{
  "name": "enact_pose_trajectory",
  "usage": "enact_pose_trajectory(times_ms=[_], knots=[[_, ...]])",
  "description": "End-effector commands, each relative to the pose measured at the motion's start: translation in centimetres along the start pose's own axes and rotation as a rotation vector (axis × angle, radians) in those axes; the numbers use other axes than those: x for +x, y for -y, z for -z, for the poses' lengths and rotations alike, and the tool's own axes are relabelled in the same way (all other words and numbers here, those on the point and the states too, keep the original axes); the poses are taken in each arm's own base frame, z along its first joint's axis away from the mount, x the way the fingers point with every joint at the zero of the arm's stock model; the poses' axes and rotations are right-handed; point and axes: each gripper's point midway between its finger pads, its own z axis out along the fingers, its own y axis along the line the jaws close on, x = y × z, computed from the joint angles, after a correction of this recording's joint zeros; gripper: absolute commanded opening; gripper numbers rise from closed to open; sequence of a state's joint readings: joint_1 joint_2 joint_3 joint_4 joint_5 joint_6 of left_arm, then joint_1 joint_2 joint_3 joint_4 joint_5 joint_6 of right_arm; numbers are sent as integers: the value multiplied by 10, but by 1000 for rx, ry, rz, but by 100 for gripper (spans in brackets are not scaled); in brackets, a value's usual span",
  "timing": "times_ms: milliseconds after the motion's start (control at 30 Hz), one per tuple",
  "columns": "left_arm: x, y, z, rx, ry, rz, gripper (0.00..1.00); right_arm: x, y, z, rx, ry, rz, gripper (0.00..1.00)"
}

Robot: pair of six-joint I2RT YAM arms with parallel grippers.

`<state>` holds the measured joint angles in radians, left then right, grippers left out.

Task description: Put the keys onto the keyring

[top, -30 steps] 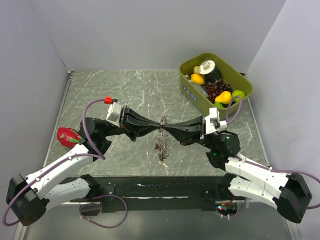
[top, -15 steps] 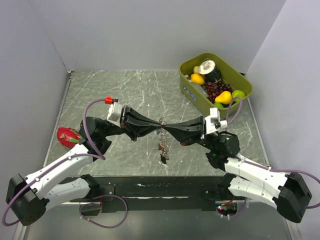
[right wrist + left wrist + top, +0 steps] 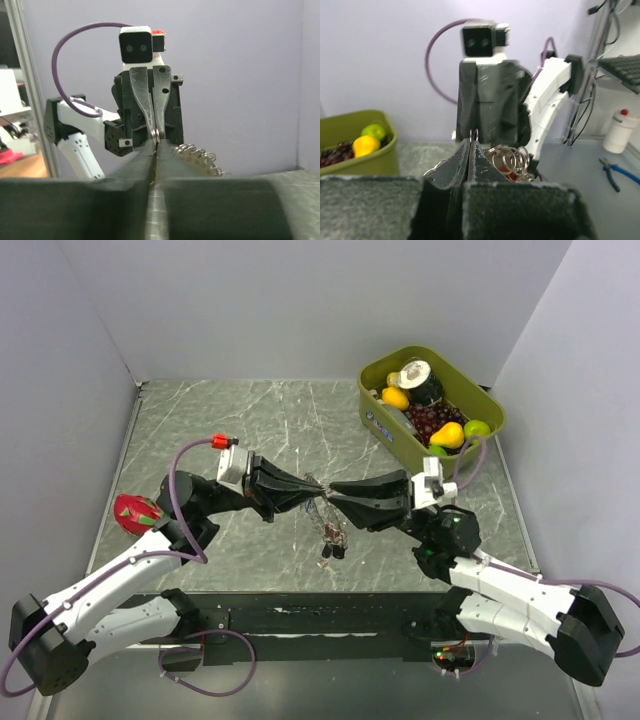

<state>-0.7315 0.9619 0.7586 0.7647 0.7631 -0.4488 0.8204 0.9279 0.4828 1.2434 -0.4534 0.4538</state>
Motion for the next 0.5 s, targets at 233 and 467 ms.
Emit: enact_pose_trajectory(times_ms=[233, 467], knots=[[7, -25, 22, -159, -255, -261, 1, -30, 9, 22, 143, 6, 204, 88], [24, -5, 35, -31, -410, -331, 1, 5, 11, 14, 54, -267, 301, 74]])
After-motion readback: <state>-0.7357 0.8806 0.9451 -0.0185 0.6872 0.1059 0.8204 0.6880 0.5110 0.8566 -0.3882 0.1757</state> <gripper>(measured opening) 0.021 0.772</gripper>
